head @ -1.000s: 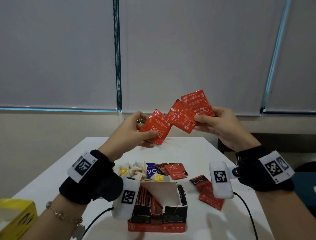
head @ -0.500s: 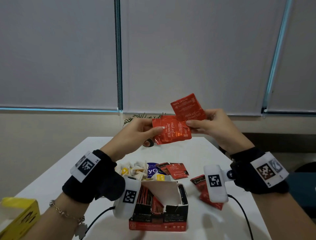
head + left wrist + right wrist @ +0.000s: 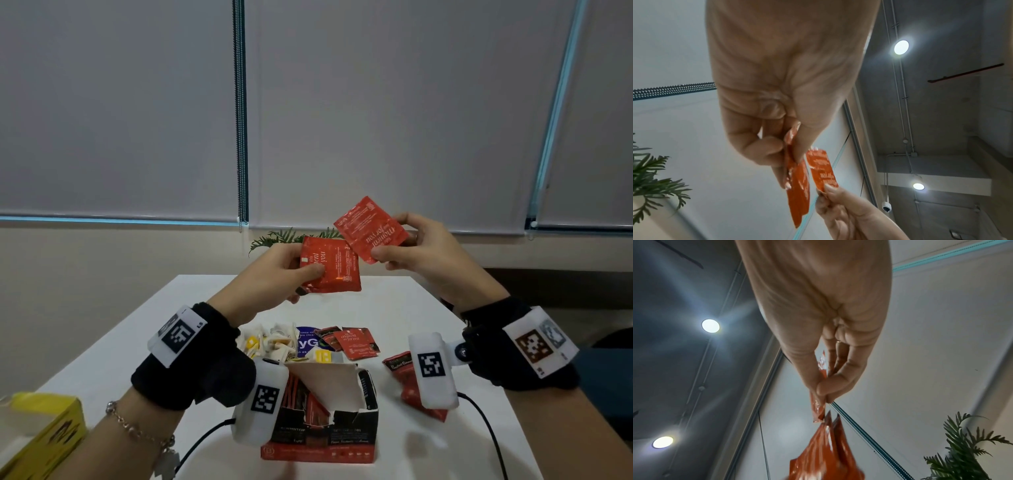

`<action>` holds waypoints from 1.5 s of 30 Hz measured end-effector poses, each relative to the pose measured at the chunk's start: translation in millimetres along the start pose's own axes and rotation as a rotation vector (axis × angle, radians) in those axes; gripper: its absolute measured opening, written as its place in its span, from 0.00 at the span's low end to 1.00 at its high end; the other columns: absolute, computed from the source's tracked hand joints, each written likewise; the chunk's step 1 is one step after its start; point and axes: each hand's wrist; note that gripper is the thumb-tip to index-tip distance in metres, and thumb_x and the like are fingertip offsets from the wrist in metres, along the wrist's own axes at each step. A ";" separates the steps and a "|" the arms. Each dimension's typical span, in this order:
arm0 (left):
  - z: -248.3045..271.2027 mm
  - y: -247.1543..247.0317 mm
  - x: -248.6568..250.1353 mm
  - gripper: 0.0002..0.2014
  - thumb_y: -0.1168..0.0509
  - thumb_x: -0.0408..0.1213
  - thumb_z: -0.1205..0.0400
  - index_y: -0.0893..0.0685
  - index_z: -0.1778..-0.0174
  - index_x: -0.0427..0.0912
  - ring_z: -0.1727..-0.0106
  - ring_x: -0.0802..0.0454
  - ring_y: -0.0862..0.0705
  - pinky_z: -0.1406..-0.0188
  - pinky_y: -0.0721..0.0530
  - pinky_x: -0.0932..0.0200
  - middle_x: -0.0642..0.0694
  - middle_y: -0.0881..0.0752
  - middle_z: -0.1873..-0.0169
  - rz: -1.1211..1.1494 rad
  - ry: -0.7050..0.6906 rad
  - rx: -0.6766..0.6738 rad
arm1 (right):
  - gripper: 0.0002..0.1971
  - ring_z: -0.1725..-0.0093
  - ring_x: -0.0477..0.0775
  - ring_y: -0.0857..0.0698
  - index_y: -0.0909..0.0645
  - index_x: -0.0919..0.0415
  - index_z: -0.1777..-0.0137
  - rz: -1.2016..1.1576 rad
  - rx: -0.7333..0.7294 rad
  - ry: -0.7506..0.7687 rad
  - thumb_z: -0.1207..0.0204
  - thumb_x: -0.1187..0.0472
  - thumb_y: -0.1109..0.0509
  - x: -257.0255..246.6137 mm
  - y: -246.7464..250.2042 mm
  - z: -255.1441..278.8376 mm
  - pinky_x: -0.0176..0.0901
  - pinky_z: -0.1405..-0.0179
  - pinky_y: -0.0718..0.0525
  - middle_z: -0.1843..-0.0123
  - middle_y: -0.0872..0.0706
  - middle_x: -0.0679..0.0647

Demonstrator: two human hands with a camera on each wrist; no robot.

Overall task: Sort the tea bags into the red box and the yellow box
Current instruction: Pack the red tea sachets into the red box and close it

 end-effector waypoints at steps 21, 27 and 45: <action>4.3 6.4 -0.1 0.12 0.30 0.36 0.19 0.17 0.41 0.41 0.58 0.51 0.09 0.64 0.12 0.61 0.45 0.11 0.52 -0.059 -0.021 -0.169 | 0.19 0.52 0.51 0.12 0.20 0.42 0.36 0.541 -0.274 0.197 0.23 0.62 0.26 -12.1 3.1 8.9 0.41 0.61 0.10 0.51 0.15 0.49; 4.7 4.6 2.2 0.12 0.34 0.41 0.18 0.16 0.41 0.41 0.53 0.49 0.09 0.63 0.13 0.62 0.46 0.10 0.52 0.004 -0.022 -0.194 | 0.14 0.55 0.49 0.10 0.17 0.54 0.50 0.532 -0.201 0.199 0.32 0.60 0.18 -9.9 0.1 8.8 0.40 0.56 0.10 0.59 0.11 0.49; 2.9 -0.1 3.1 0.10 0.40 0.39 0.14 0.13 0.47 0.41 0.54 0.46 0.10 0.58 0.11 0.62 0.44 0.08 0.56 0.065 -0.011 -0.086 | 0.07 0.58 0.42 0.13 0.12 0.50 0.56 0.432 0.026 0.163 0.29 0.50 0.21 -2.2 -17.1 6.1 0.35 0.64 0.16 0.59 0.11 0.41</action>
Point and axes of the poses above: each hand's wrist, its own z-axis away from the middle knuckle, its own y-axis out of the back of the hand, x = y × z
